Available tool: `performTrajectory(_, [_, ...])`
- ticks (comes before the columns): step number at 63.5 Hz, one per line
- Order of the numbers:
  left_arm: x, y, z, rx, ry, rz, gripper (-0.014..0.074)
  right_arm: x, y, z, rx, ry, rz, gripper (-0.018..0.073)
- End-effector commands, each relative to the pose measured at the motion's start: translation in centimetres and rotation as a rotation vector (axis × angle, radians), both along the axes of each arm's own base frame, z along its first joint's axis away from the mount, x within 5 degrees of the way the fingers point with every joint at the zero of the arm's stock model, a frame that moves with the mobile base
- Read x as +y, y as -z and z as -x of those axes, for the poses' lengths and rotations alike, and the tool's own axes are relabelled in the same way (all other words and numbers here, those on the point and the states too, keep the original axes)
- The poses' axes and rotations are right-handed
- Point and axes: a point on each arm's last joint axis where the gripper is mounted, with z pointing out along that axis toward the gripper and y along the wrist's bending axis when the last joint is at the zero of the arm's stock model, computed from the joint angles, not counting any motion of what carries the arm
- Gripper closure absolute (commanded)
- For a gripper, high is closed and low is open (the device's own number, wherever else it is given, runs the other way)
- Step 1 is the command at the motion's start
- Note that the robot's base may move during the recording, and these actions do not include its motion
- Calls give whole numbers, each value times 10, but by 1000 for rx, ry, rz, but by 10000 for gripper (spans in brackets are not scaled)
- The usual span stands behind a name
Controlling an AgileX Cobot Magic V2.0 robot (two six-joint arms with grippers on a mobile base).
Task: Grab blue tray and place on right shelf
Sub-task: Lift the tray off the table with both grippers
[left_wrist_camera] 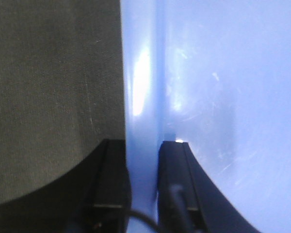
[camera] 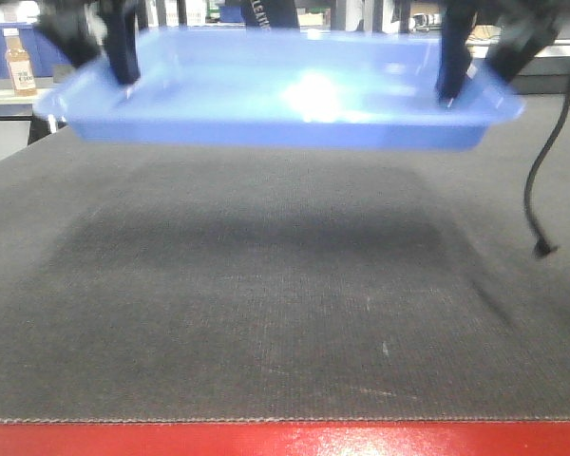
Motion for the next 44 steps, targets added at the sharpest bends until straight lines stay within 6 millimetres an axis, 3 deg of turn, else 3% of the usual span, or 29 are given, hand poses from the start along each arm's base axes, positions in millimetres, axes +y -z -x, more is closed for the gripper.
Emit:
performTrajectory(1, [8,-46,29,-87,22,-36,640,-12,-45,25,-110,-12,30,503])
performTrajectory(11, [8,-67,53,-86,27,1,641,-20,-64,57,-115,-12,30,503])
performTrajectory(23, [15,-82,82,-100,34,38,640,-24,-71,96,-134,-41,26,503])
performTrajectory(33, [17,-74,107,-62,47,26,638,-24,-74,118,-155,-66,24,503])
performTrajectory(44, [14,-57,128,-15,63,-25,638,-26,-81,123,-179,-68,17,503])
